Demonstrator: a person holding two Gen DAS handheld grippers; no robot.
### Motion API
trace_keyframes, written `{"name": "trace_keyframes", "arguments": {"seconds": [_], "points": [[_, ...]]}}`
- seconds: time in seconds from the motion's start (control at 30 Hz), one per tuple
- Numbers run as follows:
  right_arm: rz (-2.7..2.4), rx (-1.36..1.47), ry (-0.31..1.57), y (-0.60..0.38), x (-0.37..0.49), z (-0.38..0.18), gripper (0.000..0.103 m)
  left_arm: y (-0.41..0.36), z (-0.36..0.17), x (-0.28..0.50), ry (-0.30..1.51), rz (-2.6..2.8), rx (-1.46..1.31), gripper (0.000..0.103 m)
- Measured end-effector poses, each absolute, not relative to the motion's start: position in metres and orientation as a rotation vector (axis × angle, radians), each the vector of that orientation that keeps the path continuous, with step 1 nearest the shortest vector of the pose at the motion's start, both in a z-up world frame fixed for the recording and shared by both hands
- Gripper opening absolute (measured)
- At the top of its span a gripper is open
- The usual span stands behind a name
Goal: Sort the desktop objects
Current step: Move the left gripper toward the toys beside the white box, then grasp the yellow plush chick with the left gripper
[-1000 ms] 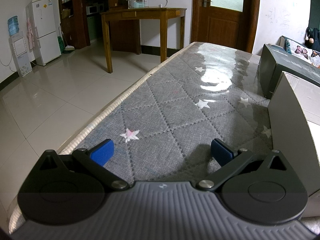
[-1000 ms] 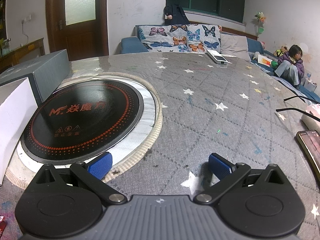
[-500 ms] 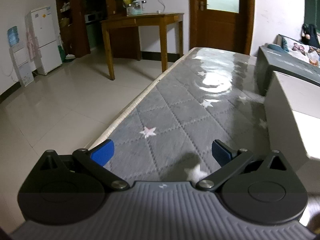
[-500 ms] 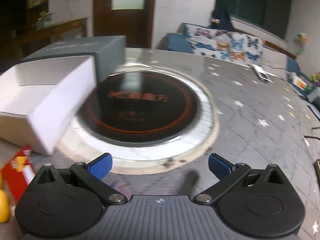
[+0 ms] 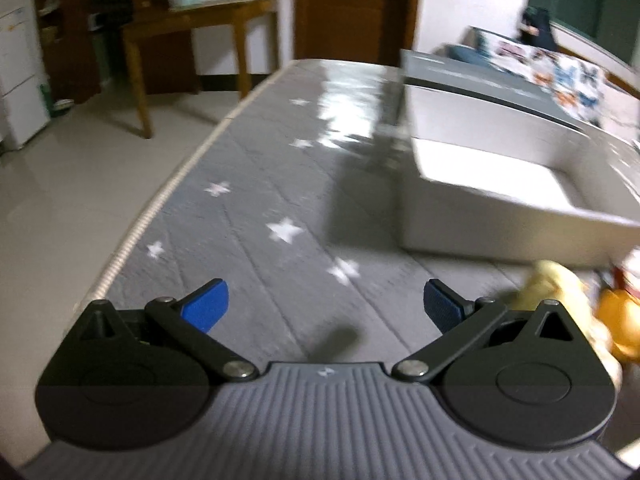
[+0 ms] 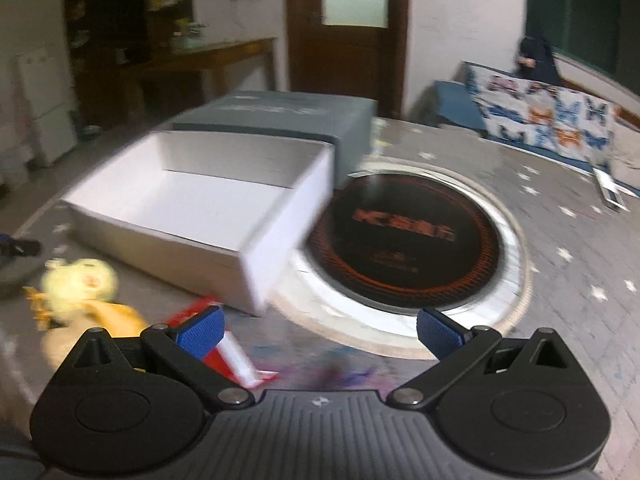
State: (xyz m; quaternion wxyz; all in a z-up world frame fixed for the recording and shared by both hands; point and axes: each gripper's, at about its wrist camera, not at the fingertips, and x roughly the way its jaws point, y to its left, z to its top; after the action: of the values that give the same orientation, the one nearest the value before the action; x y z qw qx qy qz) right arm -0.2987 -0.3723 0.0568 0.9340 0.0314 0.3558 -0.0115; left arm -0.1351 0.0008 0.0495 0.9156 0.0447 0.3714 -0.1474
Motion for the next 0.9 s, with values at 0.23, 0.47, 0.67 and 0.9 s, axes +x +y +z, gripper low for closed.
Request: {"name": "trace_keyframes", "arguments": {"seconds": [0.23,0.47,0.67,0.9], "points": [[0.180,0.070,0.718,-0.341,-0.295,0.075,0.103,-0.013,0.054,-0.160,0.822,-0.476,0.100,0.103],[0.358,0.078,0.724,-0.307,-0.282,0.083,0.101,-0.033,0.046,-0.173,0.821,-0.556,0.150,0.103],[0.451,0.091,0.764,-0.284,-0.265,0.079,0.095,-0.041,0.045,-0.175,0.825,-0.601,0.143,0.103],[0.493,0.061,0.792,-0.261,-0.250,0.073,0.095,-0.051,0.039,-0.168,0.842,-0.615,0.142,0.103]]}}
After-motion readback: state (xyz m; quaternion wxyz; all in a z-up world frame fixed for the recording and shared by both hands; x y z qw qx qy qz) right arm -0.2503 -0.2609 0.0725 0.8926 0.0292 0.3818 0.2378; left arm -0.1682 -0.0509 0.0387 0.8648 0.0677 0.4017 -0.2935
